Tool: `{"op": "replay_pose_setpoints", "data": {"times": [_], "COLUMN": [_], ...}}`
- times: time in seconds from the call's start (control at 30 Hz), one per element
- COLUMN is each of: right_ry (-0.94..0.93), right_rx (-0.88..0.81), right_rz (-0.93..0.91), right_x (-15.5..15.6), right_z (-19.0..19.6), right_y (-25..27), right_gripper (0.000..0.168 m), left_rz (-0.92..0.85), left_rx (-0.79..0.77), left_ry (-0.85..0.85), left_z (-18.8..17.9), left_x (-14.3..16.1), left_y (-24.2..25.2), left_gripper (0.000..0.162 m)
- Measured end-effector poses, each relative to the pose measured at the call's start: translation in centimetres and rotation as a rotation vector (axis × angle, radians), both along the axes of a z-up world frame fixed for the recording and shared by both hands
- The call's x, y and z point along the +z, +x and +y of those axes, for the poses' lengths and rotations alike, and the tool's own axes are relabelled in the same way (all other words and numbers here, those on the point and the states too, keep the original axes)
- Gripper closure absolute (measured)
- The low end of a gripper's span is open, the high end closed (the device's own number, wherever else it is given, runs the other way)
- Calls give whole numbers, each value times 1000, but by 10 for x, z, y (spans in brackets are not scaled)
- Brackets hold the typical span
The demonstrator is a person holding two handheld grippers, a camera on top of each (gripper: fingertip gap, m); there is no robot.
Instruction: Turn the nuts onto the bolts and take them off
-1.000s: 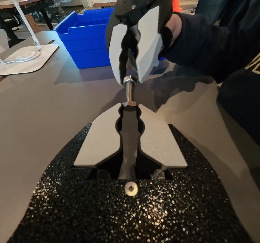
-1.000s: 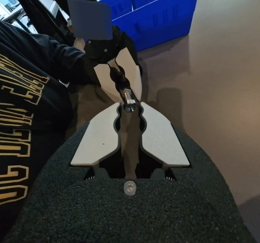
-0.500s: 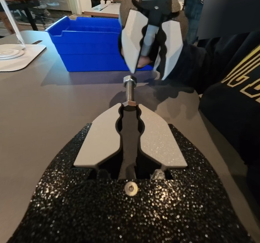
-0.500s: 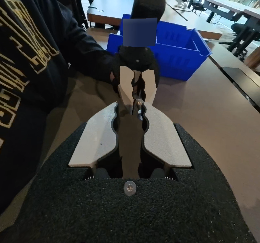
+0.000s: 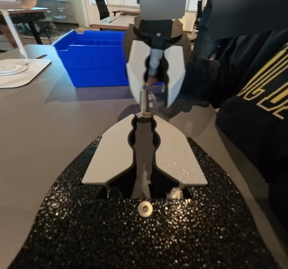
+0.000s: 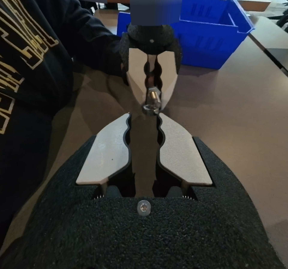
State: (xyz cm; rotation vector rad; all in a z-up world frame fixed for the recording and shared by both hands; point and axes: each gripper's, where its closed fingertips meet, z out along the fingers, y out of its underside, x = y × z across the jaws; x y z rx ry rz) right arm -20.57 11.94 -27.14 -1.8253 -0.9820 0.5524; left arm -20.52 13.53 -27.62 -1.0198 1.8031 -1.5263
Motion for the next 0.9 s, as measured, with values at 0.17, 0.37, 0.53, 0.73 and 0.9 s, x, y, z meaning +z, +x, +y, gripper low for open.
{"op": "replay_pose_setpoints", "data": {"times": [0.17,0.37,0.53,0.73,0.9], "right_ry": [13,-30,-18,-12,-209], "right_rx": [21,-7,-97,-80,168], "right_rz": [5,-24,-4,5,-33], "right_x": [2,-11,-22,-20,-35], "right_z": [-3,3,22,18,-43], "right_y": [-6,-1,6,3,-23], "right_gripper": [141,141,143,144,142], "left_rz": [11,15,-19,-40,-41], "left_rx": [7,82,181,218,203], "left_ry": [-16,34,56,23,-7], "left_z": [3,12,25,32,32], "left_x": [-2,-6,-4,1,3], "left_y": [1,5,5,5,4], "left_gripper": [145,145,145,145,144]}}
